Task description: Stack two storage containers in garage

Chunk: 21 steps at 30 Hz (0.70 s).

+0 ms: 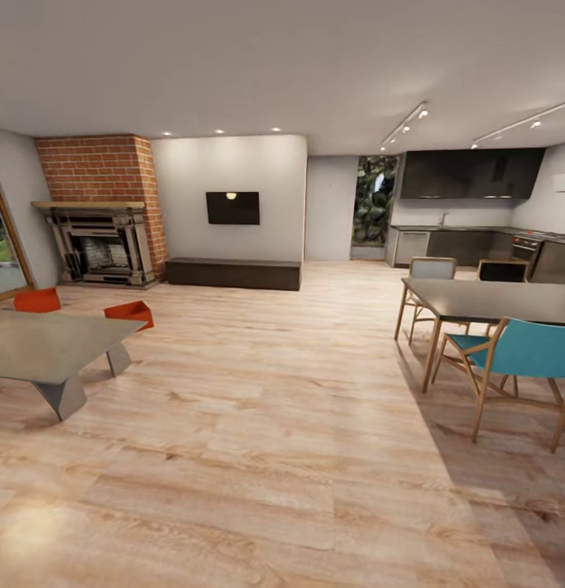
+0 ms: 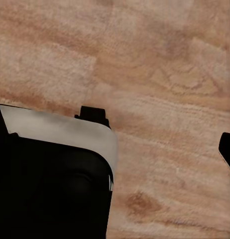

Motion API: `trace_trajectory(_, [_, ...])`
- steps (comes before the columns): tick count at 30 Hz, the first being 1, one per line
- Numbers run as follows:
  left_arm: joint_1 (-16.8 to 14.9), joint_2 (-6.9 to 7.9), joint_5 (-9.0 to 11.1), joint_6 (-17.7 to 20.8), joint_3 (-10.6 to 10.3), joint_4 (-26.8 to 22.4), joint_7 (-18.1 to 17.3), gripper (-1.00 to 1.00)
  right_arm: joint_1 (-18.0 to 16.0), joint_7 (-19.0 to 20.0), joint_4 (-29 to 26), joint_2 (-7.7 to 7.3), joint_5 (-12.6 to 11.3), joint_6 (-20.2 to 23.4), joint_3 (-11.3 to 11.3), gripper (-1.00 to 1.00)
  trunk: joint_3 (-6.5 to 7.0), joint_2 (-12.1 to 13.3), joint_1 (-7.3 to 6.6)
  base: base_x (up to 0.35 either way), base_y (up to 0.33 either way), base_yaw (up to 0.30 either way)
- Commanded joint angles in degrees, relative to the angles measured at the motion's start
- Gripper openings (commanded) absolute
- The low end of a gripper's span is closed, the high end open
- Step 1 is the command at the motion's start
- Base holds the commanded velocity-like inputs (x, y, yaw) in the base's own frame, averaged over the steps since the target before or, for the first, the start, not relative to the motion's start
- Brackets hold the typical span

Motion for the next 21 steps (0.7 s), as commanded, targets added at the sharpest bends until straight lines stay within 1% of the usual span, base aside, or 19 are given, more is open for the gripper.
trace_trajectory(1, [0.0,0.0,0.6,0.4,0.1,-0.2,0.1,1.0,-0.1,-0.1,0.2,0.03,-0.2,-0.3,0.4,1.0,-0.05,0.0,0.04,0.334,0.0,0.0])
trace_trajectory(21, [0.0,0.03,0.6,0.4,0.1,-0.2,0.1,1.0,-0.1,-0.1,0.2,0.04,0.0,-0.3,0.6,1.0,-0.05,0.0,0.04,0.334,0.0,0.0])
